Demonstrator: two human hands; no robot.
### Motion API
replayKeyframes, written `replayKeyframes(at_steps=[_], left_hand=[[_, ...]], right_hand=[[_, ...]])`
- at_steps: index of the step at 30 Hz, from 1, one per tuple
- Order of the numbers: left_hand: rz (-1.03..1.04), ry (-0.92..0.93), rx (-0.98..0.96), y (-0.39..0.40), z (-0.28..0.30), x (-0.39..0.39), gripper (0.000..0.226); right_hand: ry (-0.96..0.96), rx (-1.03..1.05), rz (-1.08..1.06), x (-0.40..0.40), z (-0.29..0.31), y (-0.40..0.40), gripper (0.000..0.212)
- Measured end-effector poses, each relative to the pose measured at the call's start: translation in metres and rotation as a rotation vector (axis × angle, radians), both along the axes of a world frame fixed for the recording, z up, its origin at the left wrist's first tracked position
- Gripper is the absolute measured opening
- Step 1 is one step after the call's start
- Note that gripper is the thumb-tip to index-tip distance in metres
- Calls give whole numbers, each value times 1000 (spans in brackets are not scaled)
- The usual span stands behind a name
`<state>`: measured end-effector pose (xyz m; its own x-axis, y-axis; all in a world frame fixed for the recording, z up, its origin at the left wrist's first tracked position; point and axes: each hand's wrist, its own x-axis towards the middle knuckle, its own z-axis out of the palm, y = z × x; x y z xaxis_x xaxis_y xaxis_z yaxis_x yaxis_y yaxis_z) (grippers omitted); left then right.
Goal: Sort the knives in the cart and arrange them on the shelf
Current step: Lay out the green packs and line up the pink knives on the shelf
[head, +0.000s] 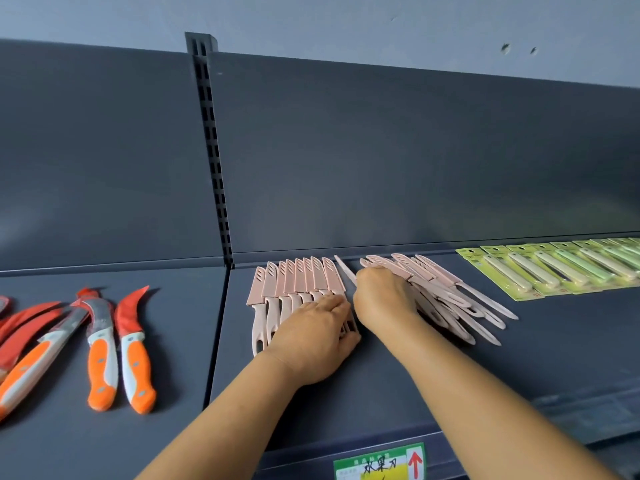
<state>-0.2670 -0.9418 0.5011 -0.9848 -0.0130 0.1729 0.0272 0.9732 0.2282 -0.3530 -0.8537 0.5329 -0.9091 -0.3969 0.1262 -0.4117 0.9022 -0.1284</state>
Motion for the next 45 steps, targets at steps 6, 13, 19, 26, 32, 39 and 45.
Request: replayKeyframes(at_steps=[6, 13, 19, 26, 32, 39, 45], left_hand=[[-30, 15, 25, -3, -1, 0, 43], [-33, 1, 12, -2, 4, 2, 50], [-30, -14, -16, 2, 11, 1, 63], [-44, -58, -74, 8, 11, -11, 47], [-29, -42, -89, 11, 9, -10, 44], [-23, -20, -66, 10, 4, -12, 48], [-35, -4, -49, 8, 1, -13, 48]], right_hand=[[-80, -72, 73, -6, -6, -7, 24], [-147, -123, 139, 0, -10, 8, 38], [-64, -81, 86, -1, -1, 52, 35], [-50, 21, -18, -5, -13, 68, 28], [40, -154, -32, -10, -5, 60, 33], [-186, -460, -19, -8, -5, 19, 28], [-158, -238, -29, -8, -6, 8, 22]])
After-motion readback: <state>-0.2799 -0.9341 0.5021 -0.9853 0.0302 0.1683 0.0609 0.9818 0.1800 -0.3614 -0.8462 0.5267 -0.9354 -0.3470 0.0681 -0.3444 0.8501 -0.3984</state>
